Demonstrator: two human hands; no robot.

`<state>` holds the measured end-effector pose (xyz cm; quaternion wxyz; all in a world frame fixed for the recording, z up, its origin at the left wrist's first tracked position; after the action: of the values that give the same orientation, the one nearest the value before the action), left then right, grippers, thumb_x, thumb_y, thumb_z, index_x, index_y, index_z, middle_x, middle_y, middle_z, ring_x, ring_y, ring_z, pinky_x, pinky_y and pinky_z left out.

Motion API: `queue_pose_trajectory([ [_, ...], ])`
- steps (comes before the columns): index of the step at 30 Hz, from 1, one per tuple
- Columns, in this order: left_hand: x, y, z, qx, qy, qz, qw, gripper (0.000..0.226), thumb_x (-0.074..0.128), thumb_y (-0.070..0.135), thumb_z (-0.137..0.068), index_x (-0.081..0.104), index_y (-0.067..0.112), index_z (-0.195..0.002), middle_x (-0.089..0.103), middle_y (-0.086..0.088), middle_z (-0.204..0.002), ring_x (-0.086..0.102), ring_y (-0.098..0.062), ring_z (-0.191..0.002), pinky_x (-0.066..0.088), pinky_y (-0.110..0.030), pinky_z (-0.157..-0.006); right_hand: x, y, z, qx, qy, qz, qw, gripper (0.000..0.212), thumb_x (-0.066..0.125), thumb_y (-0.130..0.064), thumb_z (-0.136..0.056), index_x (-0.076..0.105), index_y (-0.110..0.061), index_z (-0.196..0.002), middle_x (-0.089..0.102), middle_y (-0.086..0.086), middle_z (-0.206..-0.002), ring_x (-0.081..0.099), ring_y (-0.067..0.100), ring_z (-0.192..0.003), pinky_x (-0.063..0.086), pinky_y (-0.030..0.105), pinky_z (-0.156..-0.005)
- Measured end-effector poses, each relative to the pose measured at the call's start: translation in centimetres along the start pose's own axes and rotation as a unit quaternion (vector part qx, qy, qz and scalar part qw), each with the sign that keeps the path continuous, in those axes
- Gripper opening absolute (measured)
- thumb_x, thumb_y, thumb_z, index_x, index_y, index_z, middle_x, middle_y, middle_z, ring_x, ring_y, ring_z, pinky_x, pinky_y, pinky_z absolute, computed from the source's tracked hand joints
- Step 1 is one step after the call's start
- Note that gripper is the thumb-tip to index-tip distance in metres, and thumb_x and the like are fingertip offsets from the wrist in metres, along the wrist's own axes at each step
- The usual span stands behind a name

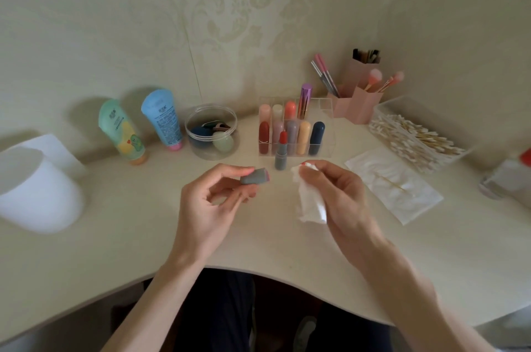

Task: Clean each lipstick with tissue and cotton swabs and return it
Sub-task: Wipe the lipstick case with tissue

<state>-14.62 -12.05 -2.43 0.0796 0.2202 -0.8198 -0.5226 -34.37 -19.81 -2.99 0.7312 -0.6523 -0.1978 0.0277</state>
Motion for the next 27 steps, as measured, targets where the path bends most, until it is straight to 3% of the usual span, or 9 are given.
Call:
queue_pose_trajectory([
  [5, -0.3, -0.2, -0.4, -0.051, 0.006, 0.086, 0.995, 0.018, 0.072, 0.002, -0.089, 0.073, 0.004, -0.107, 0.079, -0.01, -0.096, 0.073, -0.03, -0.068, 0.056, -0.032, -0.059, -0.9, -1.0, 0.2, -0.045, 0.014, 0.072, 0.996, 0.018, 0.073, -0.022, -0.097, 0.08, -0.014, -0.111, 0.079, 0.009, -0.104, 0.072, 0.017, -0.093, 0.053, 0.029, -0.086],
  [8, -0.3, -0.2, -0.4, -0.06, 0.002, 0.091, 0.994, 0.018, 0.071, 0.004, -0.09, 0.073, 0.004, -0.108, 0.079, -0.009, -0.098, 0.074, -0.031, -0.068, 0.055, -0.031, -0.057, -1.1, -1.3, 0.1, -0.032, -0.018, 0.078, 0.996, 0.023, 0.075, -0.023, -0.094, 0.078, -0.018, -0.116, 0.079, 0.015, -0.104, 0.071, 0.02, -0.091, 0.055, 0.03, -0.081],
  [13, 0.0, -0.4, -0.5, -0.071, -0.027, 0.078, 0.994, 0.022, 0.073, 0.0, -0.088, 0.074, 0.005, -0.109, 0.079, -0.01, -0.096, 0.074, -0.03, -0.072, 0.055, -0.031, -0.057, -0.6, -1.3, 0.2, -0.004, -0.085, 0.075, 0.994, 0.025, 0.072, -0.018, -0.095, 0.076, -0.007, -0.117, 0.079, 0.015, -0.109, 0.073, 0.021, -0.094, 0.059, 0.029, -0.074],
  [17, 0.1, -0.8, -0.5, -0.093, -0.031, 0.071, 0.993, 0.022, 0.074, 0.006, -0.087, 0.074, 0.008, -0.109, 0.079, -0.009, -0.095, 0.073, -0.026, -0.073, 0.053, -0.028, -0.058, -0.6, -1.4, 0.4, -0.003, -0.078, 0.122, 0.989, 0.019, 0.07, -0.019, -0.099, 0.08, -0.014, -0.115, 0.081, 0.007, -0.102, 0.071, 0.013, -0.084, 0.058, 0.028, -0.062],
  [21, 0.1, -1.1, -0.6, -0.104, -0.029, 0.063, 0.992, 0.021, 0.074, 0.003, -0.09, 0.075, 0.008, -0.11, 0.078, -0.009, -0.094, 0.071, -0.024, -0.071, 0.053, -0.027, -0.057, -1.6, -0.9, -0.5, -0.041, -0.015, 0.313, 0.949, 0.018, 0.076, -0.025, -0.096, 0.08, -0.031, -0.112, 0.078, -0.016, -0.091, 0.071, -0.003, -0.083, 0.049, 0.008, -0.07],
  [24, 0.1, -1.1, -0.6, -0.111, -0.034, 0.061, 0.991, 0.021, 0.074, 0.006, -0.09, 0.074, 0.008, -0.11, 0.078, -0.009, -0.095, 0.071, -0.024, -0.07, 0.052, -0.028, -0.057, -2.3, -0.9, -1.1, -0.097, 0.056, 0.368, 0.923, 0.019, 0.078, -0.03, -0.094, 0.079, -0.032, -0.113, 0.074, -0.018, -0.097, 0.067, 0.0, -0.091, 0.048, 0.01, -0.078],
  [27, 0.2, -0.9, -0.5, -0.118, -0.04, 0.058, 0.99, 0.02, 0.074, 0.009, -0.09, 0.075, 0.009, -0.11, 0.078, -0.009, -0.096, 0.07, -0.023, -0.071, 0.052, -0.029, -0.057, -3.2, -2.1, -0.9, -0.141, 0.117, 0.369, 0.911, 0.015, 0.072, -0.039, -0.096, 0.078, -0.032, -0.108, 0.072, -0.019, -0.1, 0.065, 0.0, -0.095, 0.046, 0.013, -0.076],
])
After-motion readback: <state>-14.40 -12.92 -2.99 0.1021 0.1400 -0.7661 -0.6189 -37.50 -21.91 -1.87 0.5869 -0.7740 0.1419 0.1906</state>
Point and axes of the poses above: each hand's wrist, its own z-axis away from the middle knuckle, its own x-axis out of the palm, y = z × x, the point moved 4 cm from there along -z, towards the middle knuckle
